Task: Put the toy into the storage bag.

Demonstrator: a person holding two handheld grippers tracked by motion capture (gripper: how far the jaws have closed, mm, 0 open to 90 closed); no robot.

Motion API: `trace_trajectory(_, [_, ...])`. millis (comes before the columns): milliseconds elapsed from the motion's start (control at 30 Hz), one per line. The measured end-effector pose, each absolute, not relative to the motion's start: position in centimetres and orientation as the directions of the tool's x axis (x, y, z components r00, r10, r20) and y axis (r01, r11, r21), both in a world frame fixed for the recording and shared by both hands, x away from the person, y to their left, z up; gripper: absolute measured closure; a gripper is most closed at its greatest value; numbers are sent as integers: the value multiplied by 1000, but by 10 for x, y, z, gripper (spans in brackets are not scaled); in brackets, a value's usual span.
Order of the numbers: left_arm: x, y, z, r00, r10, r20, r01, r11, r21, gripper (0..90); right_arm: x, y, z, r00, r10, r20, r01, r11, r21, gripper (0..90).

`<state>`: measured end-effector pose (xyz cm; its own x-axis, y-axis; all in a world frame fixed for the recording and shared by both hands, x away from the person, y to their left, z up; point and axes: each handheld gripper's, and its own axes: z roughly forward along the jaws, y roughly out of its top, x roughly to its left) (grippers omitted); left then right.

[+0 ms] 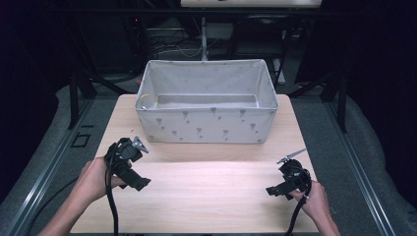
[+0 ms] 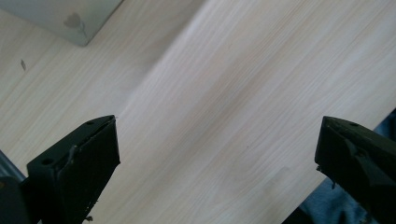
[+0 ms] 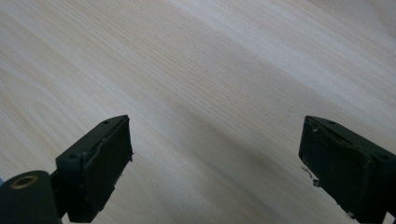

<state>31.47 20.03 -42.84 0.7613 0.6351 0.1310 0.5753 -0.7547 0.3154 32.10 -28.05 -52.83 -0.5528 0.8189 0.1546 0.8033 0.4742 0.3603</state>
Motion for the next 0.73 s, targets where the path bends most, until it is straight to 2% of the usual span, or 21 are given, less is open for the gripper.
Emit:
trace_trajectory(300, [308, 211, -474, 726, 683, 83, 630, -708, 319, 3, 321, -281, -529, -550, 820, 158, 805, 471, 361, 89])
trace_trajectory(400, [306, 217, -498, 699, 715, 17, 670, -662, 336, 4, 321, -281, -530, -547, 819, 173, 807, 462, 368, 89])
trace_trajectory(467, [304, 217, -505, 710, 703, 45, 662, -687, 301, 4, 321, -281, -530, -550, 817, 173, 806, 465, 366, 89])
trace_trajectory(733, [310, 225, -521, 690, 724, 18, 681, -657, 323, 4, 322, -280, -531, -547, 821, 163, 806, 464, 366, 89])
